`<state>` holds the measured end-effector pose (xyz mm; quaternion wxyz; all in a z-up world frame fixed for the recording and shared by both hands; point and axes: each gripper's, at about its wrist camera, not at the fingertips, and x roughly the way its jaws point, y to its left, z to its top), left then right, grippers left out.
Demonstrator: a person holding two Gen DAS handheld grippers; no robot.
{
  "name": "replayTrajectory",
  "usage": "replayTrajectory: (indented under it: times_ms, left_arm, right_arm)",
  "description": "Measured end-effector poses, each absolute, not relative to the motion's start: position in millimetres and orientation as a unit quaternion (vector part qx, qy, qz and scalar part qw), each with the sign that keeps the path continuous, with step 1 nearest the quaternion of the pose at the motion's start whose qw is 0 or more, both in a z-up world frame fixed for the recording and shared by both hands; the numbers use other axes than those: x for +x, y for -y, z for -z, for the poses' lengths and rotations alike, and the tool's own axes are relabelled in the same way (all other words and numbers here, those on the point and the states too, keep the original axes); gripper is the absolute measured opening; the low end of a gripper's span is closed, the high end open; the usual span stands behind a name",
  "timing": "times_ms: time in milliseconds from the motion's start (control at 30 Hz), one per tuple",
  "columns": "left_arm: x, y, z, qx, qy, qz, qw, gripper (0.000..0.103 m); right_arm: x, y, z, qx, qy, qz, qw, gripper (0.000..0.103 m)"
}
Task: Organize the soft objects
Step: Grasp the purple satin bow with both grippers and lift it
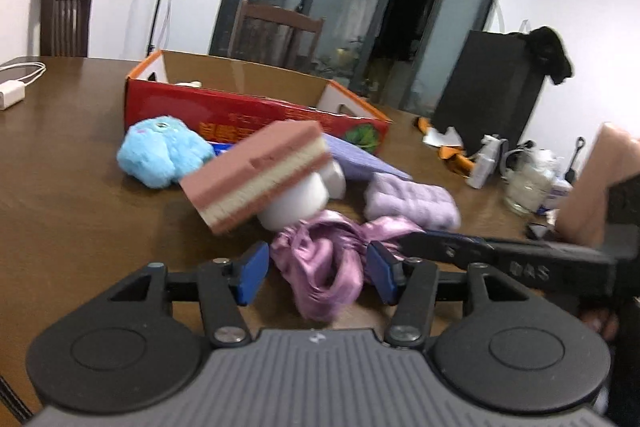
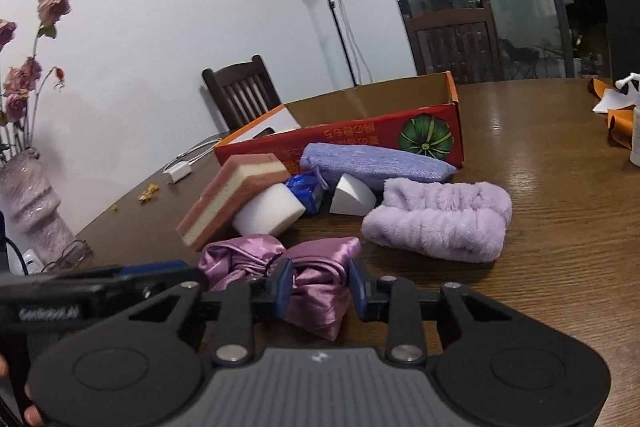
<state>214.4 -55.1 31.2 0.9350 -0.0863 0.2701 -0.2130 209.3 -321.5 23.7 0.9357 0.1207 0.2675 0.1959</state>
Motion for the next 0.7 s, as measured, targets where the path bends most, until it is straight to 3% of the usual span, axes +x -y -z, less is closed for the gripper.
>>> replayTrajectory:
  times_ms: [233,367,400,500,700]
  left_arm:
    - [245,59,-19,-0.103,-0.307,0.221,0.920,0.054]
    - [250,63,-17,-0.106,-0.314,0.230,0.915,0.037]
    - [251,63,-17,-0.111,-0.317,0.234,0.912,0.029]
    - [249,65,-20,-0.115,-0.327,0.238,0.907,0.024]
    - [244,67,-49,-0.117,-0.305,0.277,0.903,0.022]
  right_arm:
    - [218,326,-18,0.139,-0.275,-0.188,0.932,0.033]
    - [226,326,-14,0.157,-0.288,-0.192,0.925,0.032]
    - [227,326,-13,0.163,-0.291,-0.196,0.922,0.029]
    - [230,326,-16,0.168,-0.293,-0.205,0.919,0.020]
    - [222,335,-37,0.163,-0.283,-0.211,0.921,0.016]
